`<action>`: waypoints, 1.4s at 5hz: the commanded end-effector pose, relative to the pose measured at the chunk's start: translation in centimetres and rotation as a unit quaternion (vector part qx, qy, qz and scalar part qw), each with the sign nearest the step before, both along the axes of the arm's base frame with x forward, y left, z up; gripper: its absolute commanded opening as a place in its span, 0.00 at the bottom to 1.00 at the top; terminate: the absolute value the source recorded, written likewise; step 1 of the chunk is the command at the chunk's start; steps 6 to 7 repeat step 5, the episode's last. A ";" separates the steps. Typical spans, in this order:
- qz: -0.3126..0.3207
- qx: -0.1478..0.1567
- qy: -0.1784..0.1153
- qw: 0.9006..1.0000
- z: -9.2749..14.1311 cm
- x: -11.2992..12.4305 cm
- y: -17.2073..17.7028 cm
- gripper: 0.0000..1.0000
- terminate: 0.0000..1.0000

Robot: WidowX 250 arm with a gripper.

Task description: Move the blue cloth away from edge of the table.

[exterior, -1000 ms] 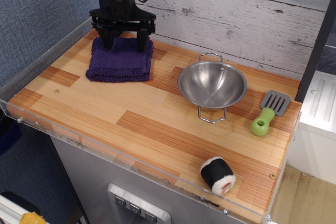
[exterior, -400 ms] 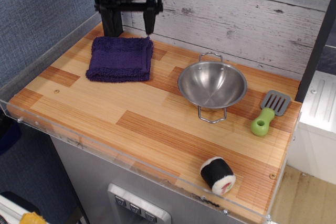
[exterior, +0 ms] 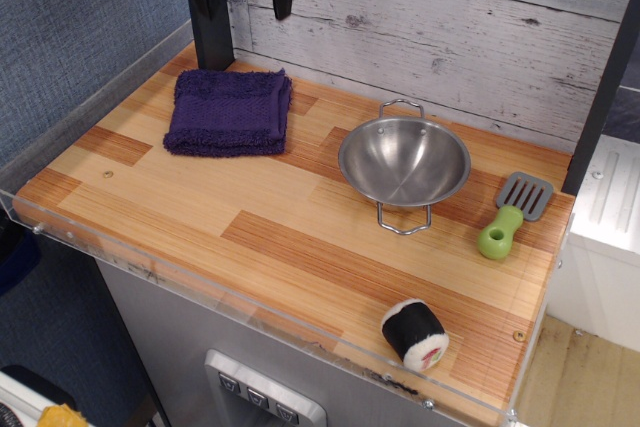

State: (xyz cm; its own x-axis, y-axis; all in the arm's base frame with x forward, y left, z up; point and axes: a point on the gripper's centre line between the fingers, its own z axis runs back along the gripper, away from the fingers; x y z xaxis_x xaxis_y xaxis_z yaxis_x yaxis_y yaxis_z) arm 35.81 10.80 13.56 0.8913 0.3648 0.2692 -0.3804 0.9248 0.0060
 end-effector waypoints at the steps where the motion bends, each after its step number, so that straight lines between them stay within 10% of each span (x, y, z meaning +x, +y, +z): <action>1: -0.009 0.003 -0.027 1.000 3.6 -3.4 -0.7 1.00 0.00; 4: -0.009 0.003 -0.027 1.000 3.6 -3.4 -0.7 1.00 0.00; 5: -0.009 0.003 -0.027 1.000 3.6 -3.4 -0.7 1.00 1.00; 7: -0.009 0.003 -0.027 1.000 3.6 -3.4 -0.7 1.00 1.00</action>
